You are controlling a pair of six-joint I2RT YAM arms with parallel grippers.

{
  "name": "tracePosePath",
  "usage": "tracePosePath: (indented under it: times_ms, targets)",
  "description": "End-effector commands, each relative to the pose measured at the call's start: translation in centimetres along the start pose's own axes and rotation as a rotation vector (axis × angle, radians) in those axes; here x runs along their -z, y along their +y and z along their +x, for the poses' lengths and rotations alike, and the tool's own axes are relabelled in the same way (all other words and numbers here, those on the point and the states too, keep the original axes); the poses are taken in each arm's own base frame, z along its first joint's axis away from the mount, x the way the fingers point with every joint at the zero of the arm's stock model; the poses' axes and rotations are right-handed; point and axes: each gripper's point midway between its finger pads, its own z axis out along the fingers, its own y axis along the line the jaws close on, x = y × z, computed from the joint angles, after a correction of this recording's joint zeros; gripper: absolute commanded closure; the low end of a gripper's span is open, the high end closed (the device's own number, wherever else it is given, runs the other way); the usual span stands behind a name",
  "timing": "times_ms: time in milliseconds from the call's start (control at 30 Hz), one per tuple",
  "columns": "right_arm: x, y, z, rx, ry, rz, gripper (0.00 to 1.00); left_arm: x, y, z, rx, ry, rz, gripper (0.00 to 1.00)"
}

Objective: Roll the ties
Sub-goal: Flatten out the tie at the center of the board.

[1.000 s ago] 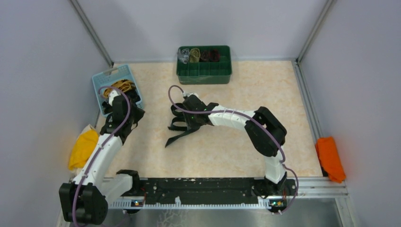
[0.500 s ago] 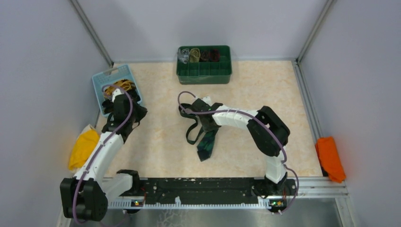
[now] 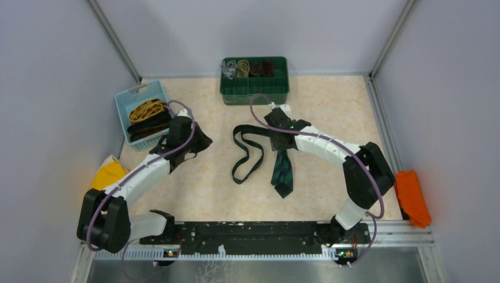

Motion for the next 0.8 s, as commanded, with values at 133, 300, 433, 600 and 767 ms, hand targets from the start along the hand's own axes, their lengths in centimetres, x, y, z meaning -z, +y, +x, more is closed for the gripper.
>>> tracePosePath:
  times_ms: [133, 300, 433, 600, 767]
  targets:
    - [0.3, 2.2, 4.5, -0.078, 0.027, -0.183, 0.41, -0.4, -4.1, 3.4, -0.133, 0.065, 0.095, 0.97]
    - [-0.6, 3.8, 6.3, -0.114, 0.046, -0.274, 0.40, -0.7, -4.4, 3.8, -0.147, 0.080, 0.091, 0.95]
    - [-1.4, 4.1, 7.3, -0.127, 0.074, -0.273, 0.58, -0.4, -5.2, 4.6, -0.175, 0.099, 0.118, 0.94]
    - [-1.7, 2.7, 7.2, -0.085, 0.077, -0.195, 0.91, 0.1, -6.2, 6.8, -0.265, 0.148, 0.112, 0.93]
    - [-0.8, -0.2, 5.8, -0.043, 0.057, -0.050, 1.00, 0.9, -6.1, 9.6, -0.354, 0.223, 0.073, 0.89]
